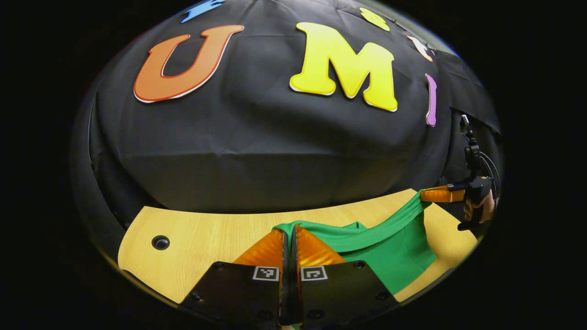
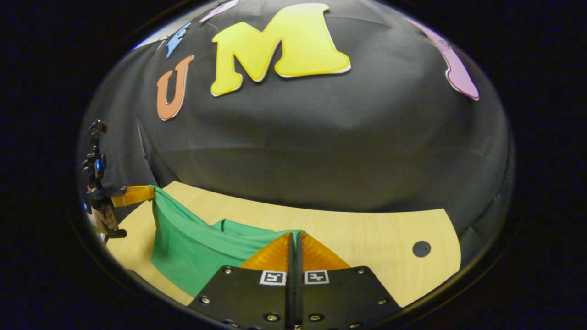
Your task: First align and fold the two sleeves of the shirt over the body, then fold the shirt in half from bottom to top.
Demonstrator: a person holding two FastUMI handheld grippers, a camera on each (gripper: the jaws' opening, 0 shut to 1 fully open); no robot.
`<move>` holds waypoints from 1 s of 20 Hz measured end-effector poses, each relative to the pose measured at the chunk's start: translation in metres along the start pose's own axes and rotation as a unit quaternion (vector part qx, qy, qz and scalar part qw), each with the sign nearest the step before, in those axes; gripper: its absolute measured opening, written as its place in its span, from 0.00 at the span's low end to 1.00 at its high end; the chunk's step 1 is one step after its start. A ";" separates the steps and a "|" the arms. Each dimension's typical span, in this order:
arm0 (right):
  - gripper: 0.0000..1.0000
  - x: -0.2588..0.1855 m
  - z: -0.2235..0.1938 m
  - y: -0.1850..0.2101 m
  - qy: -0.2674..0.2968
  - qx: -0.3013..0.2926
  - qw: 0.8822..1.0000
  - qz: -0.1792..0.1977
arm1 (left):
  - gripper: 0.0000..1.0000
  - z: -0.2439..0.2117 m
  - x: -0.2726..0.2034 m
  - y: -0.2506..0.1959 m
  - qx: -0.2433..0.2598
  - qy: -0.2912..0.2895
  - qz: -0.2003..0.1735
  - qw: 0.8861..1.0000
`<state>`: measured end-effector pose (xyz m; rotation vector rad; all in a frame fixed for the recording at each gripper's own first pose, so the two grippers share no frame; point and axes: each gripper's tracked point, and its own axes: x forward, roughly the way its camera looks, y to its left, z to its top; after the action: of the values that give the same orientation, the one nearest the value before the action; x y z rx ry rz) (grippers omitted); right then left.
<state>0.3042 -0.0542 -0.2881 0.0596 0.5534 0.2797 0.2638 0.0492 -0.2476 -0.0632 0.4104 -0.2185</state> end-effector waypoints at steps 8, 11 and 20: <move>0.00 0.063 -0.048 -0.027 0.025 0.028 0.999 -0.022 | 0.03 -0.061 0.062 0.019 -0.018 0.020 0.023 0.999; 0.00 0.076 -0.054 -0.031 0.027 0.018 0.999 -0.032 | 0.04 -0.077 0.075 0.028 -0.012 0.026 0.047 0.998; 0.82 0.057 -0.033 -0.042 0.015 0.021 0.995 -0.093 | 0.96 -0.070 0.055 0.029 -0.003 0.038 0.088 0.995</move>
<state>0.3435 -0.0797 -0.3507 0.0445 0.5913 0.0867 0.2907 0.0644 -0.3357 -0.0247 0.4888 -0.0466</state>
